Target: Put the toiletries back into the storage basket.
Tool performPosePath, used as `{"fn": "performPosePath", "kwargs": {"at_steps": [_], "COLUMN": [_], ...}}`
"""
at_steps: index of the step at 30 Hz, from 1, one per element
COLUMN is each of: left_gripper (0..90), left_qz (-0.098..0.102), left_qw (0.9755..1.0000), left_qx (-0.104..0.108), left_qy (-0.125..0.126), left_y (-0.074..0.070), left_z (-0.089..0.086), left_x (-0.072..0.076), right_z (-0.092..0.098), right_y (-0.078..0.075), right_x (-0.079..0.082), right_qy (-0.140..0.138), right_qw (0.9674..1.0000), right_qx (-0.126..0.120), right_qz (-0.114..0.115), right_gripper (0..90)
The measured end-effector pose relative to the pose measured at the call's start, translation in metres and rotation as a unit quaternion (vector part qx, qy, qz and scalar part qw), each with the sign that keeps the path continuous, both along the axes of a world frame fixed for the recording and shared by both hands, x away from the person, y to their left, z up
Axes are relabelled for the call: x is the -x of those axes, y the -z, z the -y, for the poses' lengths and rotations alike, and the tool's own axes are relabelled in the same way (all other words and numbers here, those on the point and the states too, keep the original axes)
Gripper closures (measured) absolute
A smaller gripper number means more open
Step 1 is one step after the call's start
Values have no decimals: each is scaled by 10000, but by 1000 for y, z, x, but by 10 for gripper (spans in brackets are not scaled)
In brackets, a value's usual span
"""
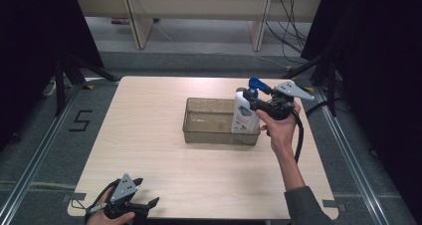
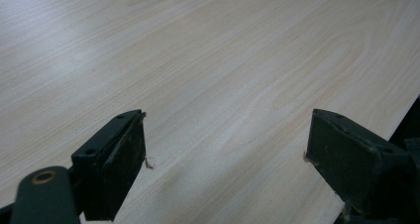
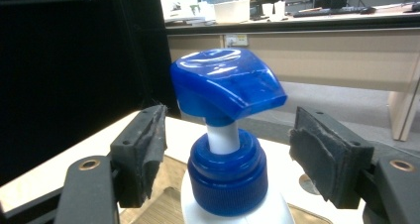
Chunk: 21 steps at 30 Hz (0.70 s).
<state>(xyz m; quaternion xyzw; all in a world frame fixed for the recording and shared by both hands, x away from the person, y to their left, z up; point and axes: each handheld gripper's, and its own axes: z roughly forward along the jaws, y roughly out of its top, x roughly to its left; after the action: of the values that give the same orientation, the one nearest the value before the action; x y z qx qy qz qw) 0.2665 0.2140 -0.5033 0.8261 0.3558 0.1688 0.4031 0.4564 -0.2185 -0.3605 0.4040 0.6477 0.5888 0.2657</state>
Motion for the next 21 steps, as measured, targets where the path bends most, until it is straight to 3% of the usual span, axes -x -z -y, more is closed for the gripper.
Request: {"fn": "performPosePath", "kwargs": {"at_steps": [21], "left_gripper": [148], "left_qz": [-6], "left_qw": [10000], "left_qx": [30], "left_qy": [-10], "left_y": [0], "left_z": [0], "left_x": [0], "right_z": [8], "right_y": [3], "right_x": [16], "right_qy": [110], "right_qw": [9999], "right_qx": [52], "right_qz": [93], "right_gripper": [285]}}
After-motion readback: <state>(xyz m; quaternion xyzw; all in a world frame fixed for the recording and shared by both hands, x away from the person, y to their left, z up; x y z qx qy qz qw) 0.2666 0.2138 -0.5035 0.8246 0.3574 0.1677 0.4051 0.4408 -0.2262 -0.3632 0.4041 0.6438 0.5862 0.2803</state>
